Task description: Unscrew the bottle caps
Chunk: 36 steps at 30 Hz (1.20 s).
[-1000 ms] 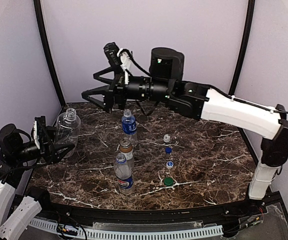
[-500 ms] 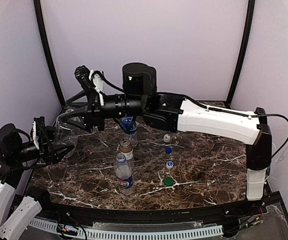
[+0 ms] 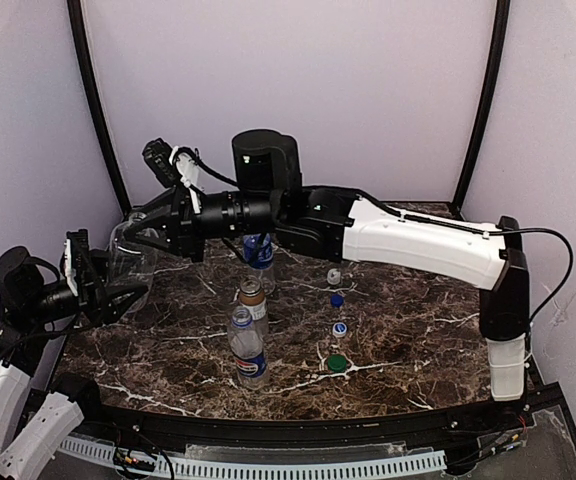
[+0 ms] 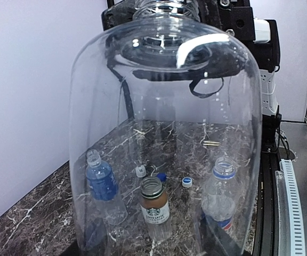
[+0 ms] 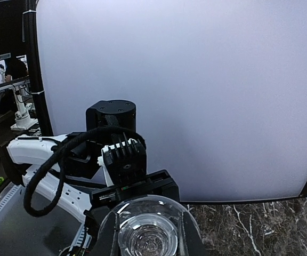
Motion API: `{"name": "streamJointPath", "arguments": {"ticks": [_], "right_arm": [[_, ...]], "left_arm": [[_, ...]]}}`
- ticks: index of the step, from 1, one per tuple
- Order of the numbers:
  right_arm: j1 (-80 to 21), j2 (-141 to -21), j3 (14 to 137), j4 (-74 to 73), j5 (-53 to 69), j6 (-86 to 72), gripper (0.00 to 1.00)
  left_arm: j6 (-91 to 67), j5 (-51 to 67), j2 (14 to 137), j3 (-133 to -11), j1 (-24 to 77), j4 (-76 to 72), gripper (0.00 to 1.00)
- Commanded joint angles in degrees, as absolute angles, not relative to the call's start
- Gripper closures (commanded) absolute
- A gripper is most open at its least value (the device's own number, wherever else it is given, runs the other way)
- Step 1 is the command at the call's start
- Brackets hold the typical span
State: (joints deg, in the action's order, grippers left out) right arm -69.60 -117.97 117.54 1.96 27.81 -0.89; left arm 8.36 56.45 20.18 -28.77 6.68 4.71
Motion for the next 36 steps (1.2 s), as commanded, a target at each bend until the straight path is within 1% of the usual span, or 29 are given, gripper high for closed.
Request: {"name": "streamJointPath", "arguments": {"ticks": [1, 2, 3, 4, 5, 7, 14, 18, 21, 23, 27, 31, 36], "right_arm": [[-69.6, -118.2, 118.4, 0.2, 26.4, -1.0, 1.00], [-69.5, -117.7, 118.1, 0.2, 26.1, -0.9, 1.00], [-69.5, -117.1, 117.8, 0.2, 25.3, -0.9, 1.00], [-69.2, -116.5, 117.6, 0.2, 24.2, -1.1, 1.00], [-68.9, -115.8, 117.4, 0.2, 22.9, -1.5, 1.00], [-67.8, -114.1, 116.9, -1.2, 21.1, -2.5, 1.00], [-62.6, -106.3, 116.4, -4.2, 10.9, -0.9, 1.00], [-59.6, -102.0, 114.7, -6.3, 1.5, 2.9, 1.00], [-55.8, -100.1, 112.6, -7.6, -6.4, 6.0, 1.00], [-51.7, -100.4, 111.6, -8.2, -8.4, 6.4, 1.00], [-44.4, -105.4, 114.1, -10.2, -1.9, 5.7, 1.00], [-41.3, -113.1, 119.1, -12.6, 5.5, 5.2, 1.00], [-38.5, -120.6, 122.1, -12.4, 14.3, 5.0, 1.00]], "left_arm": [[9.3, 57.6, 20.3, -29.3, 7.1, 4.1, 0.62], [9.5, 57.2, 20.2, -29.1, 7.1, 4.4, 0.58], [9.5, 56.9, 20.1, -28.9, 7.1, 4.6, 0.42], [9.5, 56.1, 19.9, -28.5, 7.1, 4.8, 0.33], [9.5, 55.6, 19.6, -28.3, 7.1, 4.8, 0.12], [9.6, 54.6, 19.1, -27.9, 7.1, 5.0, 0.03], [10.2, 51.0, 18.0, -27.2, 7.1, 6.0, 0.01], [10.3, 50.0, 17.1, -26.7, 7.1, 7.2, 0.01], [9.5, 49.8, 16.2, -25.5, 7.0, 7.4, 0.01], [8.2, 48.6, 15.5, -24.6, 7.0, 7.0, 0.01], [5.9, 44.8, 15.0, -22.4, 7.1, 5.9, 0.01], [5.7, 44.0, 14.0, -20.2, 7.0, 5.9, 0.01], [5.7, 44.2, 13.3, -18.0, 6.8, 6.8, 0.01]]}}
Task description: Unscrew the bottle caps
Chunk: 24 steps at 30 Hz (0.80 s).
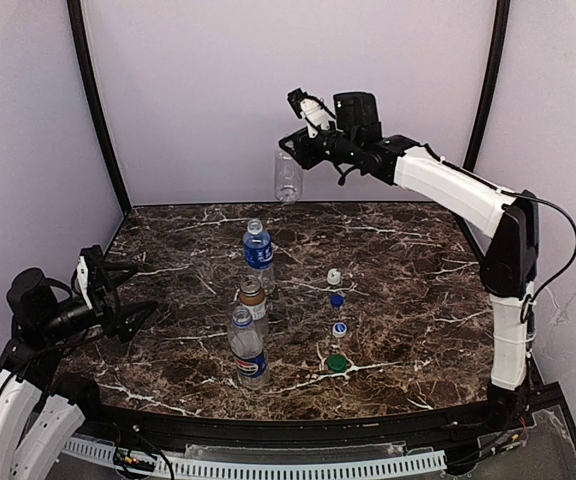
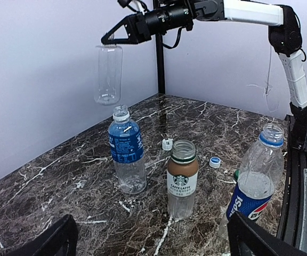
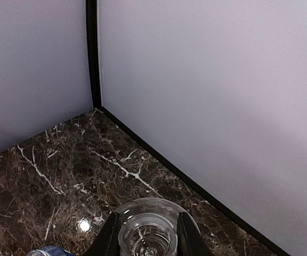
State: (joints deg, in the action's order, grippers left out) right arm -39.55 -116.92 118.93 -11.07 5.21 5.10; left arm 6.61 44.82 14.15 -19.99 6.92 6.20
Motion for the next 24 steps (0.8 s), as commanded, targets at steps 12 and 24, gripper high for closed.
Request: {"name": "streamJointPath", "arguments": {"ticks": [12, 24], "right_arm": [[-37.0, -136.3, 130.5, -14.5, 23.5, 5.8, 1.00], [-36.9, -139.7, 129.0, -14.3, 25.6, 4.7, 1.00]], "left_arm": [[5.0, 45.0, 13.1, -16.8, 6.5, 4.9, 0.01], [5.1, 45.2, 13.1, -16.7, 6.5, 4.7, 0.01]]}}
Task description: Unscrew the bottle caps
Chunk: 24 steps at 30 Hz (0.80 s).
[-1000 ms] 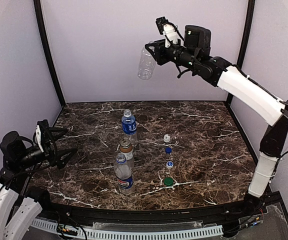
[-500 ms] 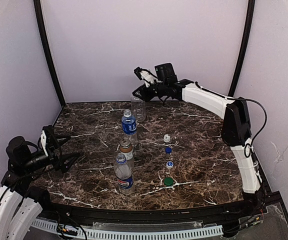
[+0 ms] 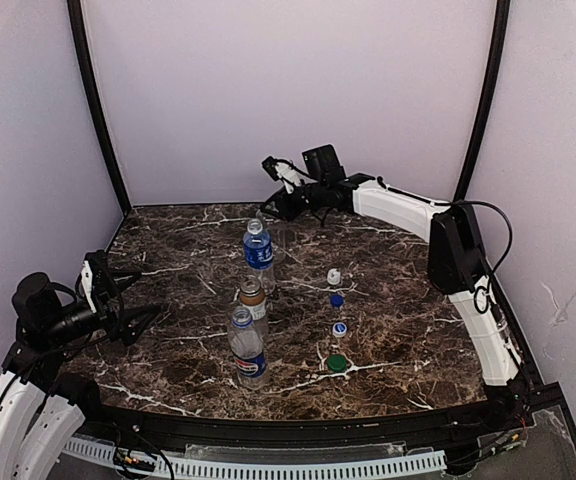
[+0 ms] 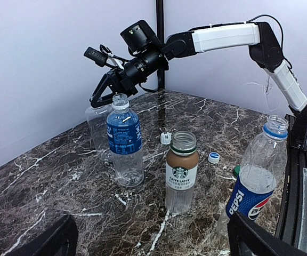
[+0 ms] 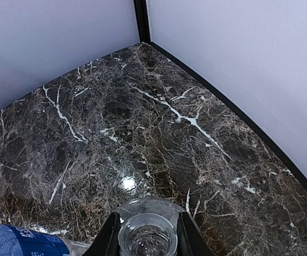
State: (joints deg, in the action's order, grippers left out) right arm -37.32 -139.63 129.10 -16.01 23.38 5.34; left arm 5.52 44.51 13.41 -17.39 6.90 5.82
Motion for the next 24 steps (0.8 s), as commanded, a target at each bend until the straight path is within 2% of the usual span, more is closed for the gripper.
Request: {"name": "streamJointPath", "arguments": {"ticks": [1, 18, 22, 24], "right_arm": [[-36.9, -139.7, 128.5, -14.1, 25.8, 4.6, 1.00], [-37.3, -140.9, 125.8, -11.8, 28.2, 5.8, 1.00], [-37.3, -139.9, 125.2, -12.2, 27.3, 6.1, 0.73], [-37.2, -139.3, 125.0, -12.2, 26.9, 6.2, 0.63]], "left_arm": [[5.0, 45.2, 13.1, -16.8, 6.5, 4.6, 0.01], [5.0, 45.3, 13.1, -16.7, 6.5, 4.2, 0.01], [4.9, 45.4, 13.1, -16.7, 6.6, 4.2, 0.01], [4.8, 45.4, 13.0, -16.6, 6.5, 4.2, 0.01]]}}
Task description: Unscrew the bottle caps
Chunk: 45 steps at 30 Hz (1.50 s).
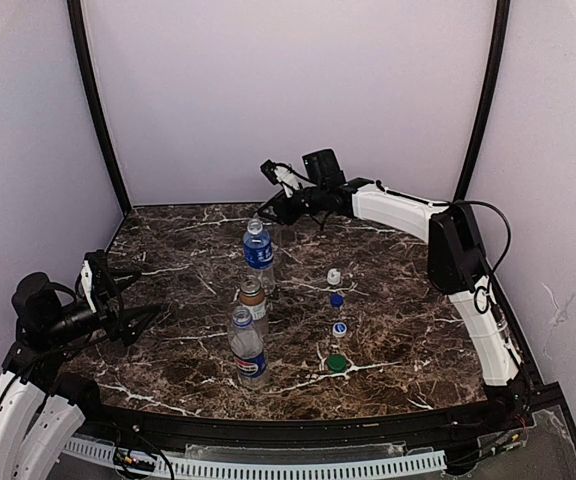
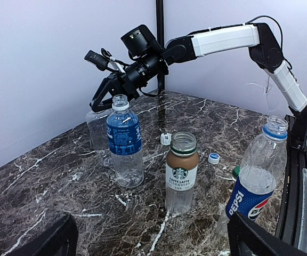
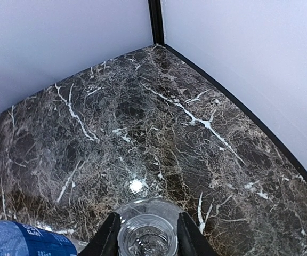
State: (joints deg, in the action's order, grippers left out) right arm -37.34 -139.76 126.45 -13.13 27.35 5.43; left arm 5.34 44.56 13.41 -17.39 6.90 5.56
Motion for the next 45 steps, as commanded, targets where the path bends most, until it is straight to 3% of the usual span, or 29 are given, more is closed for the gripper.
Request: {"name": "streamJointPath", "arguments": {"ticks": [1, 13, 20, 23, 31, 36, 40, 45], "right_arm": [[-37.2, -139.0, 124.9, -12.2, 26.7, 6.3, 0.61], [-37.0, -136.4, 126.8, -13.0, 25.5, 6.5, 0.31], [-37.0, -135.7, 129.5, -13.3, 24.8, 5.2, 0.18], [-37.0, -134.9, 131.3, -13.0, 24.5, 3.9, 0.02], [-34.3, -125.2, 129.7, -8.3, 15.9, -6.8, 0.01], [-28.7, -112.8, 116.6, -10.7, 1.5, -13.4, 0.01], [-21.6, -98.5, 93.8, -11.4, -9.0, -18.0, 0.01], [-13.0, -79.5, 68.3, -10.7, -12.8, -19.1, 0.01]], "left_arm": [[4.8, 45.5, 13.0, -16.6, 6.5, 4.2, 0.01], [4.6, 45.7, 12.9, -16.4, 6.6, 3.9, 0.01], [4.6, 45.8, 12.9, -16.4, 6.6, 3.9, 0.01], [4.6, 45.6, 13.0, -16.4, 6.6, 3.8, 0.01], [4.6, 37.1, 12.9, -16.9, 6.4, 5.4, 0.01], [3.0, 24.6, 12.9, -15.9, 5.3, 5.5, 0.01], [1.3, 12.1, 13.3, -15.5, 3.9, 5.3, 0.01], [1.2, 0.3, 14.1, -14.3, 2.4, 4.8, 0.01]]}}
